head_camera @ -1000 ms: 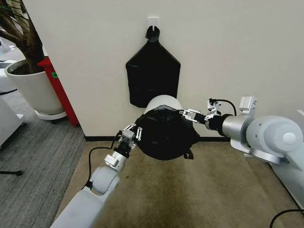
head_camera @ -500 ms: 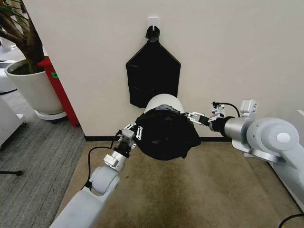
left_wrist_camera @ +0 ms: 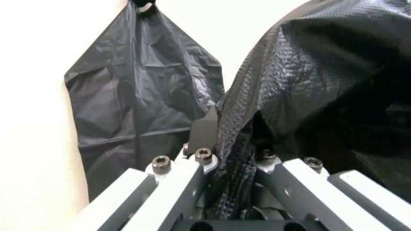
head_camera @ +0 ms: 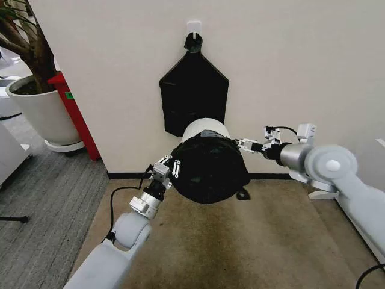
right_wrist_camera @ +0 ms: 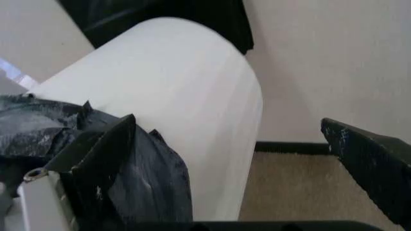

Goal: Place the garbage bag over the trash bin.

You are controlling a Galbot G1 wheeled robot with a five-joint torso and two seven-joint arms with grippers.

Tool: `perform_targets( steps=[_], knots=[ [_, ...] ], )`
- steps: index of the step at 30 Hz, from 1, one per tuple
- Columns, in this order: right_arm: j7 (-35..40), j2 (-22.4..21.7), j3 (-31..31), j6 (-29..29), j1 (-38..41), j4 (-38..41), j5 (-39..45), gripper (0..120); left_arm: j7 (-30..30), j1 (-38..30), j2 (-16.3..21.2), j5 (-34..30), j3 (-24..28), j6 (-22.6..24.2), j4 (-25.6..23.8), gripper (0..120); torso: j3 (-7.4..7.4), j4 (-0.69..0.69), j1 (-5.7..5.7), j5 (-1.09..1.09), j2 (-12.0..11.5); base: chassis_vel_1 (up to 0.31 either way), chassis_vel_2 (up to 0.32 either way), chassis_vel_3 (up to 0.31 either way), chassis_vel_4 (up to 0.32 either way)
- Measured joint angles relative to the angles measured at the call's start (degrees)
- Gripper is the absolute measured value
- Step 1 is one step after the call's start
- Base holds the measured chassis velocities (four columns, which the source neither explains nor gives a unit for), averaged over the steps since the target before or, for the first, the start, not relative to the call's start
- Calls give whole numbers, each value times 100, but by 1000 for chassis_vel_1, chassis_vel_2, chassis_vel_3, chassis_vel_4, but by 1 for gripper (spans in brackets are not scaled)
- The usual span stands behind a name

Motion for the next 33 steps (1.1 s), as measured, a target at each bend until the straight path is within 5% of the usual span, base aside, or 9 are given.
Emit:
perform_targets(
  steps=[5, 12, 24, 33],
  knots=[
    [-91, 14, 5, 204, 44, -67, -212, 100, -9, 35, -28, -220, 3, 65, 20, 3, 0, 1, 0, 0, 0, 0, 0, 0, 0],
    [-292, -208, 405, 401, -306, 184, -186, 100, -209, 75, -89, -1553, 16, 624, 235, 3, 0, -1, 0, 0, 0, 0, 0, 0, 0],
    [204, -194, 1445, 596, -1429, 1010, 1687, 100, -401, 187, -112, -3783, 12, 1490, 438, 3, -1, -2, 0, 0, 0, 0, 0, 0, 0],
    [464, -132, 1400, 396, -1397, 917, 1947, 100, 32, 192, -5, -3914, 14, 1532, 242, 3, -1, -1, 0, -2, 0, 0, 0, 0, 0]
  ],
)
